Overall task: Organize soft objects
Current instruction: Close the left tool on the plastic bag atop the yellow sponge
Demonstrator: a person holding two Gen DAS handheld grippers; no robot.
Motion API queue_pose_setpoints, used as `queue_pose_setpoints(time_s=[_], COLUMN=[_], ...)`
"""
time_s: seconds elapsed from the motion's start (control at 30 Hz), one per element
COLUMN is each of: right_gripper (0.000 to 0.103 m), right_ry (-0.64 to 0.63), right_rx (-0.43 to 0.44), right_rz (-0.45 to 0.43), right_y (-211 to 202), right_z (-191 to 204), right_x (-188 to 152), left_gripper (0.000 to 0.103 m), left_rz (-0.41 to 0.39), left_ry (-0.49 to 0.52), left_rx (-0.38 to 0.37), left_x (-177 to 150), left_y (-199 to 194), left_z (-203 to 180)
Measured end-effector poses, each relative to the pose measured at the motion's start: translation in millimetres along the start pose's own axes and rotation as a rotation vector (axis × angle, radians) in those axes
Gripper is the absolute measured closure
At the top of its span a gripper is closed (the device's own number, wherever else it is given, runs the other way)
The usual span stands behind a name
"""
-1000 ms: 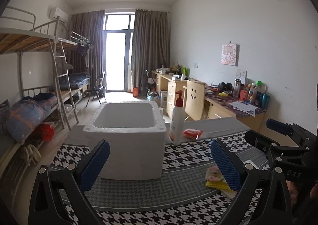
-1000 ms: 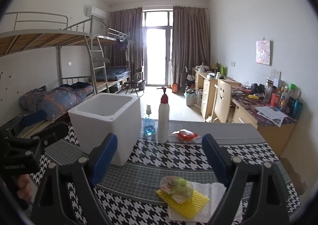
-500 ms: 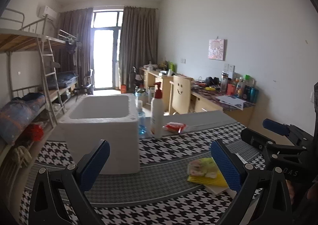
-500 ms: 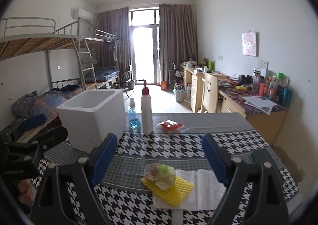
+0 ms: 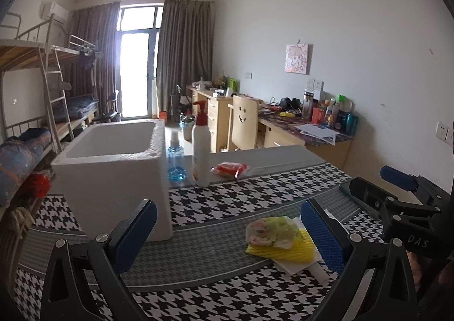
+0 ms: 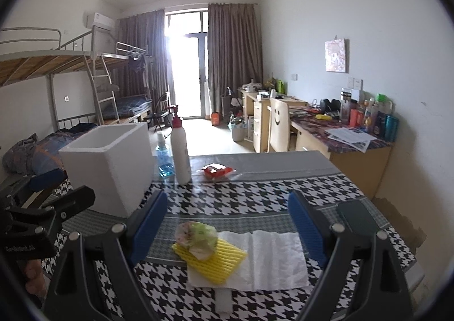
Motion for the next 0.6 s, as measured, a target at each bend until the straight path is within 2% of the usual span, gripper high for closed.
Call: queue_pose_setpoints(time_s=[0.43, 0.6], right_gripper=[0.014, 0.014], right_ry=[0.042, 0.051], right_rx=[-0.059, -0.080], right_rz=[0.023, 0.040], right_y=[-9, -11], right_z=[-27, -34], right_x=[-12, -18], left_gripper=[0.001, 0.001], left_rz=[0.015, 0.059], left_ry=[0.077, 0.071], left_rx=[-0.049, -0.082], left_x=[-3, -7], left_y=[17, 29], left_z=[-36, -44])
Point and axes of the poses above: each gripper's, at about its wrist camera, not at the fingertips, and y roughly the way its jaws point, z to its left, x to its top, the point moved 2 cm from there along y, roughly the way its jaws point, and after that the axes turned 14 degrees about x, right-handed, at the moved point
